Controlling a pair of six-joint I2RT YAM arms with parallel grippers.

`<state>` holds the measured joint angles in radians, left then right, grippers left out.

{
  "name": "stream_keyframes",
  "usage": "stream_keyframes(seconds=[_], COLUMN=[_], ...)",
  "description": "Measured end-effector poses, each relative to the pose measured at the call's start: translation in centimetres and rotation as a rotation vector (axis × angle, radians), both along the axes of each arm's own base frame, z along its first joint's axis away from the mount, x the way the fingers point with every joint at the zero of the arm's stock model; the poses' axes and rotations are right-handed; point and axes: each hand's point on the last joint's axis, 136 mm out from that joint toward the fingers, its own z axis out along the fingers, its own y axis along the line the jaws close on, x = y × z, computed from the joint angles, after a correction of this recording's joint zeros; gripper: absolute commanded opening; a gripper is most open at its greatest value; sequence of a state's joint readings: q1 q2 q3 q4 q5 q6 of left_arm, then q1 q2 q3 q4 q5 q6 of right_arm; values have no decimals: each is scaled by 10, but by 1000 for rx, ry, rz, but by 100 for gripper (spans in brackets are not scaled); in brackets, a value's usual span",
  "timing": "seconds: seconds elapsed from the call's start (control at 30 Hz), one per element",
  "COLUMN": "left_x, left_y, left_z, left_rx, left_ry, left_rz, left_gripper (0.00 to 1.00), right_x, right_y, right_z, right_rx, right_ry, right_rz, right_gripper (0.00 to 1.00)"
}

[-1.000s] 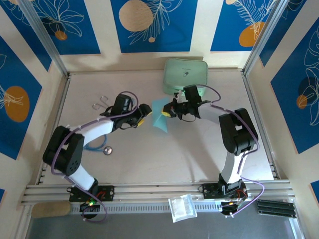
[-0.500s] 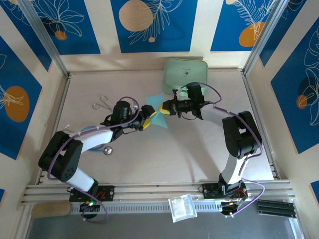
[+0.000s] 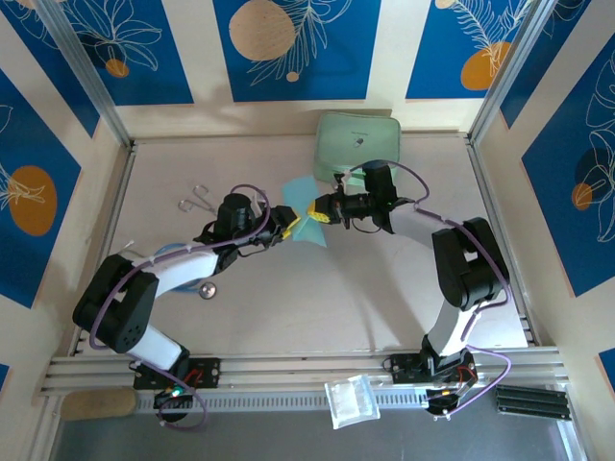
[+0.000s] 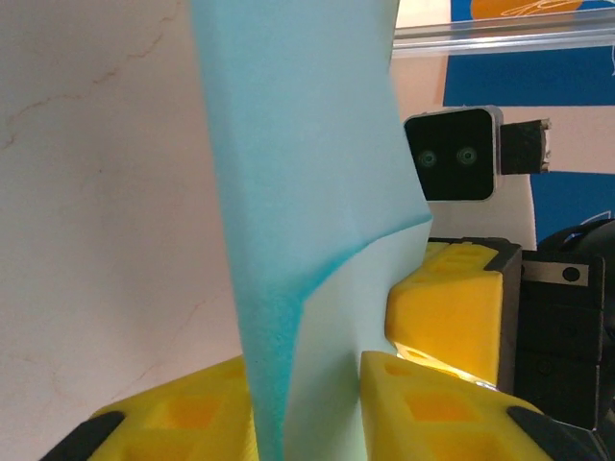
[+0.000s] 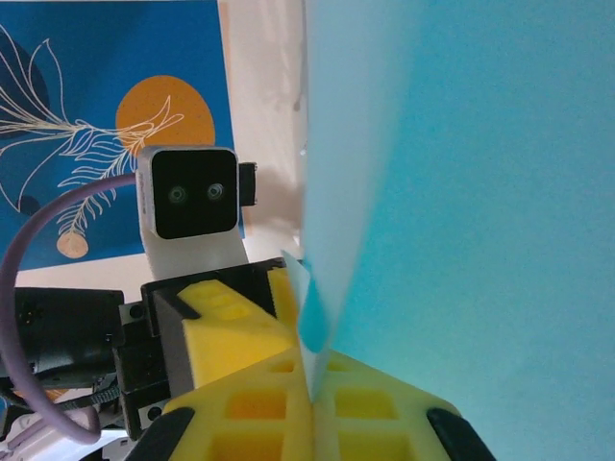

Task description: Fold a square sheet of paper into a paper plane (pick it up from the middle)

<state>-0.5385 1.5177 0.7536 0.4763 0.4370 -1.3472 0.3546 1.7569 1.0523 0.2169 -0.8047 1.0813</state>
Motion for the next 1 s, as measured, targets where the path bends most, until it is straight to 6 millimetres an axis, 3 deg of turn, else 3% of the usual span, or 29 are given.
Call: stream_keyframes(seconds=[0.17, 0.37, 0.5, 0.6, 0.83, 1.0], left_x=[3, 4, 6, 9, 21, 25], left_y=[-2, 1, 7, 18, 39, 48], left_z=[5, -2, -13, -16, 12, -12], left_rx=[-21, 18, 148, 338, 890, 1298], left_ry=[-13, -7, 5, 2, -79, -52], left_rz=[7, 12, 11, 11, -13, -78], left_gripper=[9, 7, 7, 7, 7, 6], right_x=[2, 4, 12, 16, 27, 32], right_y=[-5, -26, -52, -75, -122, -151], right_z=[-3, -12, -17, -21, -27, -25], right_rx=[-13, -92, -216, -352, -576, -660], right_ry=[1, -9, -48, -88, -146, -167], right_rz=[-11, -73, -171, -250, -363, -431], right_gripper=[27, 51, 58, 58, 60, 60])
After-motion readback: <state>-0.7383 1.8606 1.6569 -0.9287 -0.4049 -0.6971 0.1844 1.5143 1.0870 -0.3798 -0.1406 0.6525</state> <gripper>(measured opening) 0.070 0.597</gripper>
